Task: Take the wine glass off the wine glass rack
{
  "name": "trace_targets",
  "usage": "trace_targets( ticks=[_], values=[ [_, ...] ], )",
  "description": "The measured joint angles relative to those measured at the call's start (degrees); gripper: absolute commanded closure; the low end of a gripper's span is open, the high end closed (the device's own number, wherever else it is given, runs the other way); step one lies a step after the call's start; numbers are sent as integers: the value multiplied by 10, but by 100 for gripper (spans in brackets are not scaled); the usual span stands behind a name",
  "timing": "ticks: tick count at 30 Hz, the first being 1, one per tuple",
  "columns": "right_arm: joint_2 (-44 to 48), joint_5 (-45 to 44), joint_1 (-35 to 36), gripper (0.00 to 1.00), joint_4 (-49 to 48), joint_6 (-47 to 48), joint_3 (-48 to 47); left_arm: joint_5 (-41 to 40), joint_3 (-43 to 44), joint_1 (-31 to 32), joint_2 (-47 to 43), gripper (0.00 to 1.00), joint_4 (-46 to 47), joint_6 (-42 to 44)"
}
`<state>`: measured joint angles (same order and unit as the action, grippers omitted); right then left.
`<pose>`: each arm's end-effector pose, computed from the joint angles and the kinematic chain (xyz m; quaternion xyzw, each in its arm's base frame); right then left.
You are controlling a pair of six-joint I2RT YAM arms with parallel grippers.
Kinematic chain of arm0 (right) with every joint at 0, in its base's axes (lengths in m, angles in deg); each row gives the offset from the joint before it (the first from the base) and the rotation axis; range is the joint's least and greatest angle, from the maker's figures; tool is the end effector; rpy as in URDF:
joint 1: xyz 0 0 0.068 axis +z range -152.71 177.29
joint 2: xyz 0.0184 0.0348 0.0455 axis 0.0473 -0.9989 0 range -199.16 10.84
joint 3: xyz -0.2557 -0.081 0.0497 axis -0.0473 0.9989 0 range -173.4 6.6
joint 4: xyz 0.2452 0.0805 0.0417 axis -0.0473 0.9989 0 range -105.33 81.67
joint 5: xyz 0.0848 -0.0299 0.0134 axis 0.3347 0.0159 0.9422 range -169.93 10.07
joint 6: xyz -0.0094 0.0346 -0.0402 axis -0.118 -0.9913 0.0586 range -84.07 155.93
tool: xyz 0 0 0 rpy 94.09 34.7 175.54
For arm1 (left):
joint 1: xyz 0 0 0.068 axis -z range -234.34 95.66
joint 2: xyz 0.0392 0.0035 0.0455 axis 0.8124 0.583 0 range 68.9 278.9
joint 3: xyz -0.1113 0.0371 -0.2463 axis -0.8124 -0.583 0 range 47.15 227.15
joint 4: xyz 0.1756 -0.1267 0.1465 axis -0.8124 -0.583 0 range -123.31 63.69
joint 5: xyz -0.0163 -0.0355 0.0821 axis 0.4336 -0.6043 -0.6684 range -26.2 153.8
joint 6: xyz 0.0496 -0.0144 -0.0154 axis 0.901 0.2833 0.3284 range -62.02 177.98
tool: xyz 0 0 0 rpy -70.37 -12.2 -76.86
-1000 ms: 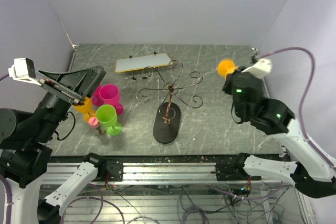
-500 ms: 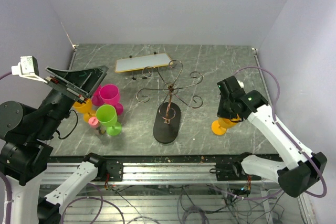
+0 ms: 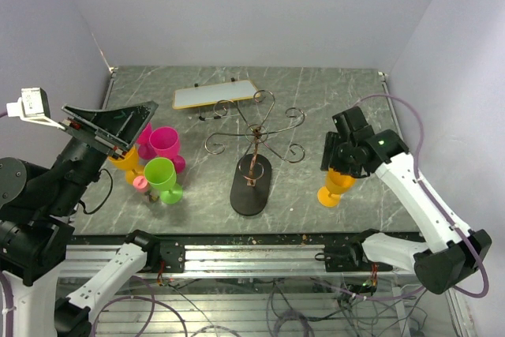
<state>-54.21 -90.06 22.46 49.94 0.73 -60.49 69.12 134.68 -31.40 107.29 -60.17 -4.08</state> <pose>0.1841 0.0797 0.3242 0.1051 0.9635 0.0416 0.2425 0.0296 -0.0161 0.5308 -0.1682 0.5836 -0.5571 0.5663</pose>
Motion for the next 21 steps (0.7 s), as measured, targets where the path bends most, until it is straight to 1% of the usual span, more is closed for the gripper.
trace_targets(
  ticks=[1, 3, 4, 5, 6, 7, 10, 12, 18, 19, 21],
  values=[
    [1, -3, 0, 14, 11, 3, -25, -2, 7, 0, 2, 10, -7, 5],
    [4, -10, 0, 7, 31, 11, -81, -10, 21, 0, 4, 10, -20, 17],
    [8, -12, 0, 1, 37, 17, -107, -16, 27, 0, 5, 10, -27, 23],
    [13, -14, 0, 1, 45, 26, -137, -23, 34, 0, 5, 9, -36, 31],
    [17, -15, -1, 0, 53, 37, -170, -31, 43, 0, 5, 3, -48, 39],
    [21, -14, -1, 0, 58, 50, -203, -41, 52, 0, 5, 0, -59, 48],
    [41, -13, -1, 0, 55, 92, -294, -68, 82, 0, 8, 0, -90, 80],
    [65, 0, -1, 0, 42, 121, -329, -85, 100, 0, 9, 0, -106, 103],
    [157, 44, -1, 0, -31, 176, -372, -119, 140, 0, 16, 0, -132, 172],
    [191, 56, -1, 0, -72, 191, -386, -136, 163, 0, 25, 0, -142, 205],
    [199, 59, -1, 0, -83, 196, -395, -144, 173, 0, 28, 0, -148, 217]
  ],
)
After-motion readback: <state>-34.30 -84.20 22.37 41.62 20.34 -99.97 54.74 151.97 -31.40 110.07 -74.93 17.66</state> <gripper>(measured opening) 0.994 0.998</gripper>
